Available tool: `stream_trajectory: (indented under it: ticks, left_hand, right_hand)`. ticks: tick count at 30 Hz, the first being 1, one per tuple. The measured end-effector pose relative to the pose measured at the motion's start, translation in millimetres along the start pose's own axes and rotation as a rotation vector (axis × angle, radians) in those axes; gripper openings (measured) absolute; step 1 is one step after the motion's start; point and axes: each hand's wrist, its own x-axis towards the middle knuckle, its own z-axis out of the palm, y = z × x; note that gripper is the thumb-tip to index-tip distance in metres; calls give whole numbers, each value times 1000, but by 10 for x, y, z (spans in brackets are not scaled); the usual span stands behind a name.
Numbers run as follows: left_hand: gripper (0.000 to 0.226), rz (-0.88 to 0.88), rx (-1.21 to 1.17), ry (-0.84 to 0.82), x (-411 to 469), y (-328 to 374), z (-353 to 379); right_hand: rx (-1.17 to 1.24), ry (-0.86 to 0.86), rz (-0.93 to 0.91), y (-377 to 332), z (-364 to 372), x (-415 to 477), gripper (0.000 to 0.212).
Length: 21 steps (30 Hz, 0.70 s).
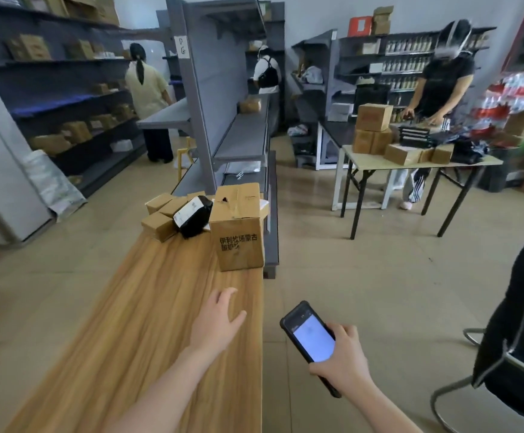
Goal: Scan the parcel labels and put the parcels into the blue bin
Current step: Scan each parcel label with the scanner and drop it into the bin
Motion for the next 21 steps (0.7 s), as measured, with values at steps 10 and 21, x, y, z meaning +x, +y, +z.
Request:
stream_trajectory:
  ticks: [10,21]
  left_hand:
    - [54,-92,2,153,1016,189,472]
    - [52,-122,36,306,2419,354,735]
  right_hand:
    - [-2,-85,-68,13,-239,1177,84]
    - [-77,-148,-143,-219,-448,2724,86]
